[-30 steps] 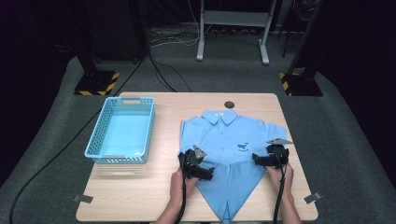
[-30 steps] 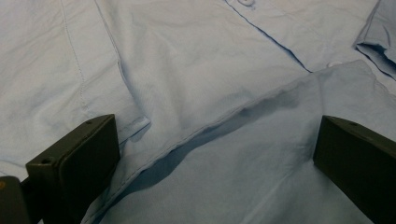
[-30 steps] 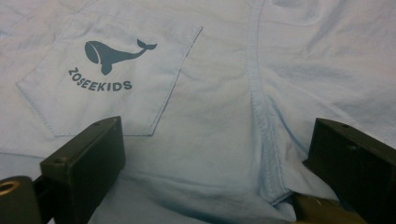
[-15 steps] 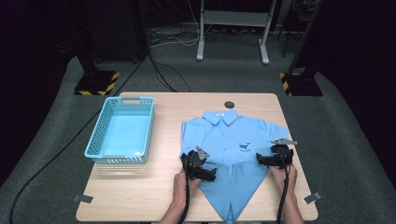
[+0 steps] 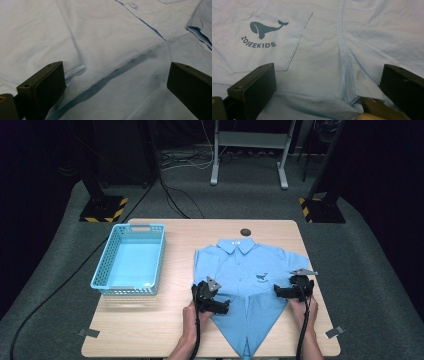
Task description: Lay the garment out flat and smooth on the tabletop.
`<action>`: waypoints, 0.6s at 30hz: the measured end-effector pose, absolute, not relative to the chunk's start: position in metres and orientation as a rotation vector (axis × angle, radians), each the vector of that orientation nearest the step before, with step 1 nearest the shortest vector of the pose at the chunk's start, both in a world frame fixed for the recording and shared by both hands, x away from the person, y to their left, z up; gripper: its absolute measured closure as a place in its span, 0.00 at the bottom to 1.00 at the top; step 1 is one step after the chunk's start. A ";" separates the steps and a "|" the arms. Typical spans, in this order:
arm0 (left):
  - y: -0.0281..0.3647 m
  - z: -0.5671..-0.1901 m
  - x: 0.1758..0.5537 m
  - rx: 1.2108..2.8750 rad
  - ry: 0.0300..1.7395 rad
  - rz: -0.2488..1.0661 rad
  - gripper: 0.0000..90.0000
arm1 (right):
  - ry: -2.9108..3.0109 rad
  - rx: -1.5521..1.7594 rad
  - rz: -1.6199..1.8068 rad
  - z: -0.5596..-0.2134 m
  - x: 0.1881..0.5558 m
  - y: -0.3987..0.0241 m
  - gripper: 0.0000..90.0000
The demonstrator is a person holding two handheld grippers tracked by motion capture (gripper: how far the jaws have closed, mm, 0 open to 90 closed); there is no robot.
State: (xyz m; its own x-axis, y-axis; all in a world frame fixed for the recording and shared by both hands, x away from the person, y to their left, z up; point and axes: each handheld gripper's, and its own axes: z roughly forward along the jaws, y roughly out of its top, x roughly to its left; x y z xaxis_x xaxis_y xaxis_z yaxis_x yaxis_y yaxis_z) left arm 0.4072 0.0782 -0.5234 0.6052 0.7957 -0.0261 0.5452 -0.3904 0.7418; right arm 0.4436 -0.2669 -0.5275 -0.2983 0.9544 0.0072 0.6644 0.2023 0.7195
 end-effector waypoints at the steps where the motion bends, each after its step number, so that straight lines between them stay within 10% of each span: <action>1: 0.081 -0.522 0.409 2.091 1.064 0.437 0.02 | 2.039 1.504 0.872 -0.527 0.444 -0.267 0.00; 18: 0.093 -0.515 0.451 2.099 1.200 0.398 0.27 | 2.034 1.507 0.872 -0.527 0.444 -0.267 0.01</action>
State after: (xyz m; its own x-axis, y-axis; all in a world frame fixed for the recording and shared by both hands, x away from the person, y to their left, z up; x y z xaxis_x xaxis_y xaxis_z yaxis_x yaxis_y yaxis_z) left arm 0.4511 0.0930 -0.5154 0.5290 0.8461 -0.0655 0.6390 -0.3463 0.6869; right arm 0.4435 -0.2672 -0.5274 -0.2943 0.9557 0.0071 0.6639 0.1991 0.7208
